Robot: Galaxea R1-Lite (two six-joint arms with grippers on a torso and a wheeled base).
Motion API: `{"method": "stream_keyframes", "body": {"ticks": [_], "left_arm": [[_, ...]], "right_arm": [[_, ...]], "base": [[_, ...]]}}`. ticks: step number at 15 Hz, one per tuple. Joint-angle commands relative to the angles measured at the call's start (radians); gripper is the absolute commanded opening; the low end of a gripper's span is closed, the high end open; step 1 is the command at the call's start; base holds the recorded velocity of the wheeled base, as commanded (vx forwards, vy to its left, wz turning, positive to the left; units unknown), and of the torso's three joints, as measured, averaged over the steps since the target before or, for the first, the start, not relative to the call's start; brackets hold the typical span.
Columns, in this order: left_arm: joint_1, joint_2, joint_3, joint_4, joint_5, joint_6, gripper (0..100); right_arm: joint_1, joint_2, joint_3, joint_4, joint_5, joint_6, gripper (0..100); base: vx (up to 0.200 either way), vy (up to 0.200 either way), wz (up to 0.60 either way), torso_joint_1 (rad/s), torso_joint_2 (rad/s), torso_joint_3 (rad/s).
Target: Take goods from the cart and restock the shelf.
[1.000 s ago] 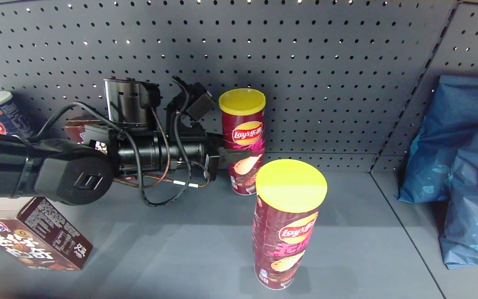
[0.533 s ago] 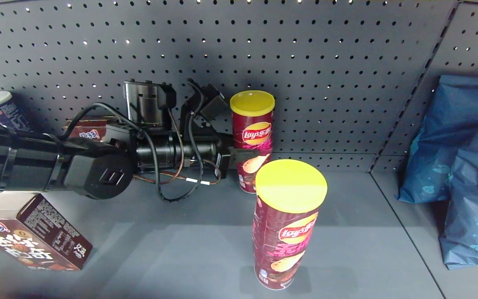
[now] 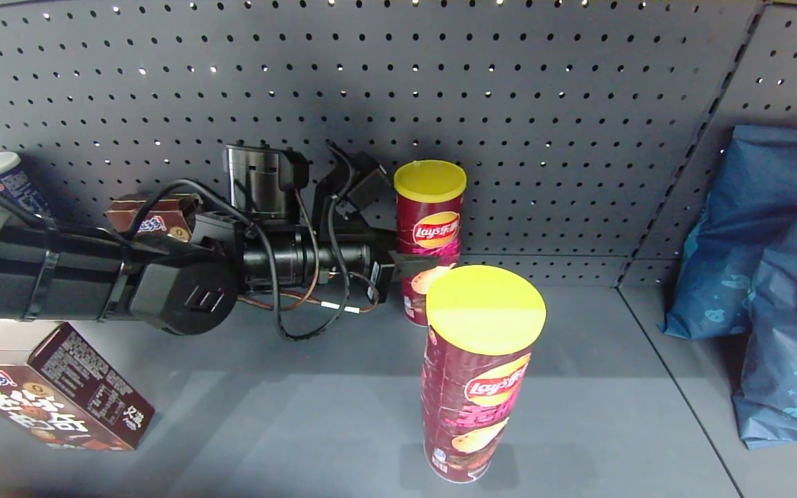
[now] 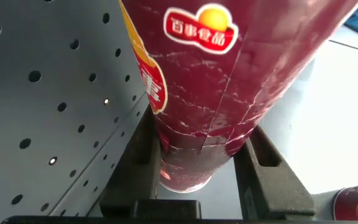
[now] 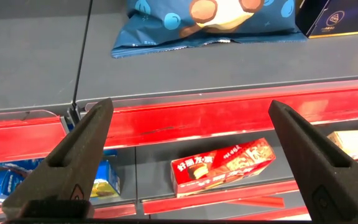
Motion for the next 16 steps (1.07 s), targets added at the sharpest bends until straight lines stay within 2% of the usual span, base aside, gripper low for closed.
{"method": "stream_keyframes", "body": {"ticks": [1,2,5,8,10,11,12,13,16], "left_arm": [[0.0,0.003,0.003,0.002,0.0,0.001,0],[-0.002,0.006,0.003,0.002,0.003,0.001,100],[-0.002,0.004,0.009,-0.001,0.023,0.001,100],[0.003,-0.056,0.085,-0.02,0.031,0.003,100],[0.011,-0.112,0.169,-0.07,0.089,0.001,100],[0.011,-0.112,0.169,-0.07,0.089,0.001,100],[0.011,-0.168,0.244,-0.096,0.19,0.001,100],[0.011,-0.189,0.27,-0.098,0.227,0.001,100],[0.009,-0.221,0.307,-0.098,0.278,0.003,100]], "right_arm": [[0.0,0.002,0.0,0.0,0.0,0.0,100],[0.0,0.002,0.0,0.0,0.0,0.0,100],[0.0,0.002,0.0,0.0,0.0,0.0,100],[0.0,0.002,0.0,-0.002,0.0,0.0,100],[0.0,0.002,0.0,0.0,0.0,0.0,100],[0.0,0.002,0.0,0.0,0.0,0.0,100],[0.0,0.002,0.0,0.0,0.0,0.0,100],[0.0,0.002,0.0,0.0,0.0,0.0,100],[0.0,0.002,0.0,0.0,0.0,0.0,100]], "base": [[0.0,0.0,0.0,0.0,0.0,0.0],[0.0,0.0,0.0,0.0,0.0,0.0],[0.0,0.0,0.0,0.0,0.0,0.0],[0.0,0.0,0.0,0.0,0.0,0.0],[0.0,0.0,0.0,0.0,0.0,0.0],[0.0,0.0,0.0,0.0,0.0,0.0],[0.0,0.0,0.0,0.0,0.0,0.0],[0.0,0.0,0.0,0.0,0.0,0.0],[0.0,0.0,0.0,0.0,0.0,0.0]]}}
